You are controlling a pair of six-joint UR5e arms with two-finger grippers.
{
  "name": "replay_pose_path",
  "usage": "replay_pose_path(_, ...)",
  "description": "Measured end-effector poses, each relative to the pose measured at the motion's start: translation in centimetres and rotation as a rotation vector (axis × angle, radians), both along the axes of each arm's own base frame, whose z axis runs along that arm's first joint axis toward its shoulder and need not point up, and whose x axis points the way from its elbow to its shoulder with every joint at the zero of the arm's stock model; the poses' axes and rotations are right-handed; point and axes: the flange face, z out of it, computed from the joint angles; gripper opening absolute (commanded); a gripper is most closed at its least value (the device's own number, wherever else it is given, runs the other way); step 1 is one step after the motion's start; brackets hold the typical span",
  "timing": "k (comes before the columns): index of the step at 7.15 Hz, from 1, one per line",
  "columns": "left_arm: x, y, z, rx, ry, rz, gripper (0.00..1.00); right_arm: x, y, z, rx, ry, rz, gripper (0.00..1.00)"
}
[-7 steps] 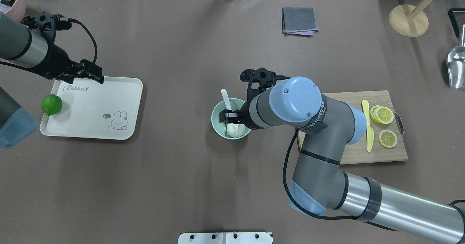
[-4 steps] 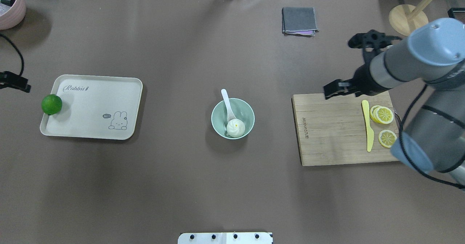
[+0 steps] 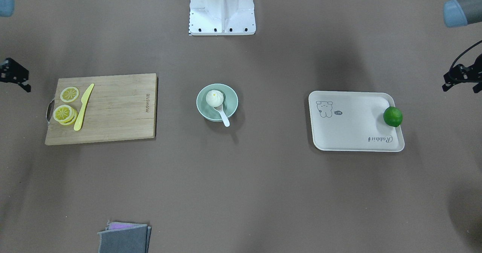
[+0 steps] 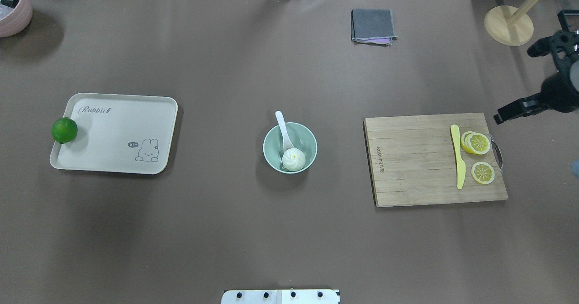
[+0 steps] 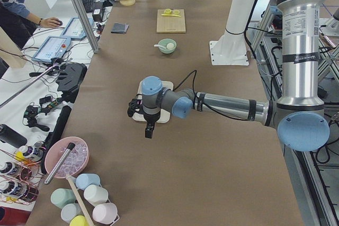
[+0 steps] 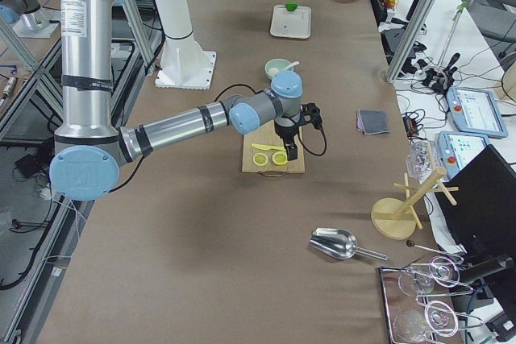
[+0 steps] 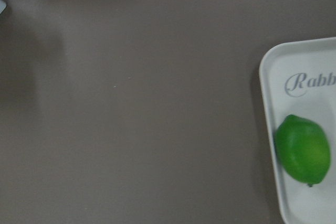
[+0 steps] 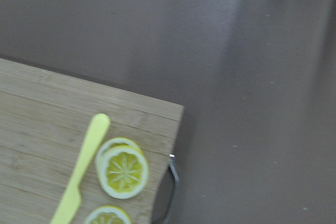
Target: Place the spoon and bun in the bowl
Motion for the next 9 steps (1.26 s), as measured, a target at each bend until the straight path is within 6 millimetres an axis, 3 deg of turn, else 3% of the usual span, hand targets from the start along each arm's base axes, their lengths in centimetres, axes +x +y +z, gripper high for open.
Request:
replay_pose_path(2,-2.1,0.3,0.9,-0.044,0.096,-0.021,0.99,6.2,-1.8,7.4,0.024,0.022,-0.047,1.0)
replay_pose_path(3,-3.0,0.5,0.9,-0.046,0.104,-0.036,0.99,8.0,-1.9,10.4,0.02,0.024,-0.064,1.0)
replay_pose_path(4,-3.7,0.9,1.0,-0.046,0.101,-0.05,0.99,9.2,-1.7,12.0,0.02,0.02,-0.075,1.0)
replay_pose_path(6,-4.1,1.0,0.9,-0.04,0.09,-0.059,0.99,10.2,-1.5,12.9,0.021,-0.004,-0.081,1.0)
replay_pose_path(9,-5.0,1.2,1.1,-0.05,0.089,-0.084,0.99,11.6,-1.8,12.1,0.026,-0.057,-0.054,1.0)
